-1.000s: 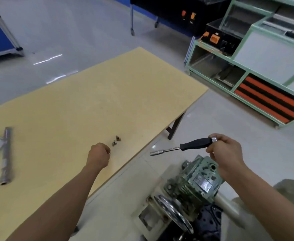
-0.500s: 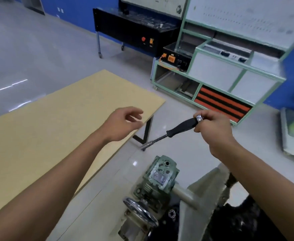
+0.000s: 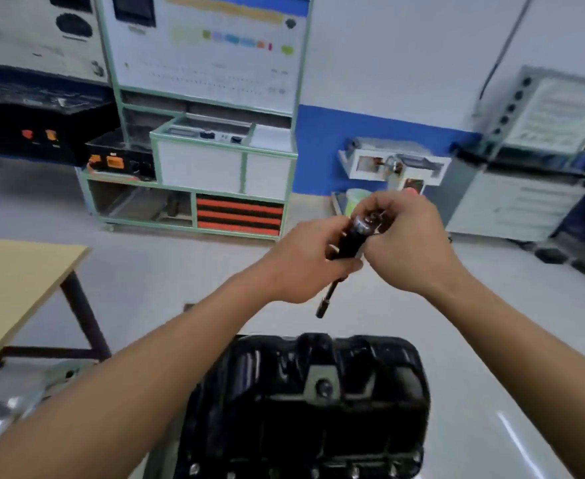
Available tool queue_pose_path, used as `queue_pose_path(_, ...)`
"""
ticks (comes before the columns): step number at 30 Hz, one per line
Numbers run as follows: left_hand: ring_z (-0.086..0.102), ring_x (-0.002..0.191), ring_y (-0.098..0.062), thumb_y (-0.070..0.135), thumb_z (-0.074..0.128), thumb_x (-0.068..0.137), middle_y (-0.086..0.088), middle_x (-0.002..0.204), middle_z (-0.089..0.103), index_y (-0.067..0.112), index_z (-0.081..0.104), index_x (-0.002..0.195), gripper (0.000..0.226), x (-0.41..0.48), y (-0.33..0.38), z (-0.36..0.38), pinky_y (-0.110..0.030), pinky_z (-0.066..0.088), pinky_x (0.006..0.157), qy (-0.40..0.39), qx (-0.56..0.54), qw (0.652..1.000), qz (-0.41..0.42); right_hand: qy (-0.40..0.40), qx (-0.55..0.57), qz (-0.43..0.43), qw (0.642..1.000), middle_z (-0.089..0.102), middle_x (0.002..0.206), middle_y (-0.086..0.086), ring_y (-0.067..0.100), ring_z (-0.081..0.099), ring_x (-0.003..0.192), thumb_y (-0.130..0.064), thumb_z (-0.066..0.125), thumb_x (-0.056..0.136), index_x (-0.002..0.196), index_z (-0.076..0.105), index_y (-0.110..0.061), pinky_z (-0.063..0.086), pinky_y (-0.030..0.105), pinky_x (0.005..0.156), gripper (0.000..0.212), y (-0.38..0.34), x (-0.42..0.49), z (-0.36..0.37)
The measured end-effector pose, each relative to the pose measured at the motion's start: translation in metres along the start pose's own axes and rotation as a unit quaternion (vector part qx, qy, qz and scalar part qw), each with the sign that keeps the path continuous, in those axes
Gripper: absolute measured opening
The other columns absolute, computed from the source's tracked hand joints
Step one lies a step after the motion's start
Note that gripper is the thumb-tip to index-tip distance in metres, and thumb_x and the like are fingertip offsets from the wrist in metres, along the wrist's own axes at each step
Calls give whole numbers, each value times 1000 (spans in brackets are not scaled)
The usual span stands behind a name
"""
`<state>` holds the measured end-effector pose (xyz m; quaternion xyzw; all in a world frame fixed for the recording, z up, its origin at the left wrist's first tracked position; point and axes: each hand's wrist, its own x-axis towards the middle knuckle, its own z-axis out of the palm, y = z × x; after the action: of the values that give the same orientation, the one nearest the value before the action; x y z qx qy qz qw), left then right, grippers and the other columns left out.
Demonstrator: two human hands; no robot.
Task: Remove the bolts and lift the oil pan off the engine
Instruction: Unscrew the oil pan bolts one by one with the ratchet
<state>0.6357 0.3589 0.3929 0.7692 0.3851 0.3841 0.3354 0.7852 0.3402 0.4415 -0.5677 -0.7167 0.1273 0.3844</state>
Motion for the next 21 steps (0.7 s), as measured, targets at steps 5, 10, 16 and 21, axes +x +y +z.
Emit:
queue_pose_path(5, 75, 91, -22, -1, 71, 91, -7, 96, 76, 15, 63, 111, 27, 38, 3, 90, -42, 59, 91, -36, -61, 997, -21, -40, -124, -13, 991, 68, 92, -7, 16, 56, 75, -3, 62, 71, 91, 70, -30, 52, 36, 71, 34, 74, -13, -58)
queue_pose_path(10, 74, 88, -19, -2, 71, 88, 1, 89, 75, 26, 62, 98, 30, 50, -11, 146, -47, 58, 91, -40, -41, 997, -52, -144, -159, -32, 976, 67, 96, -5, 20, 59, 80, -19, 63, 81, 98, 69, -28, 54, 42, 73, 20, 131, -25, -82)
queue_pose_path(16, 75, 89, -16, 4, 74, 88, 6, 86, 74, 33, 64, 103, 34, 62, -26, 159, -45, 59, 90, -35, -20, 996, -80, -173, -145, -63, 972, 62, 100, -10, 15, 56, 86, -38, 63, 91, 101, 66, -32, 51, 40, 77, 11, 165, -17, -84)
queue_pose_path(21, 75, 90, -15, 4, 74, 89, 5, 88, 76, 26, 64, 100, 27, 69, -32, 153, -44, 59, 90, -44, -7, 994, -97, -165, -205, -97, 960, 65, 94, -7, 20, 58, 91, -48, 55, 94, 98, 64, -31, 48, 37, 75, 19, 175, -1, -78)
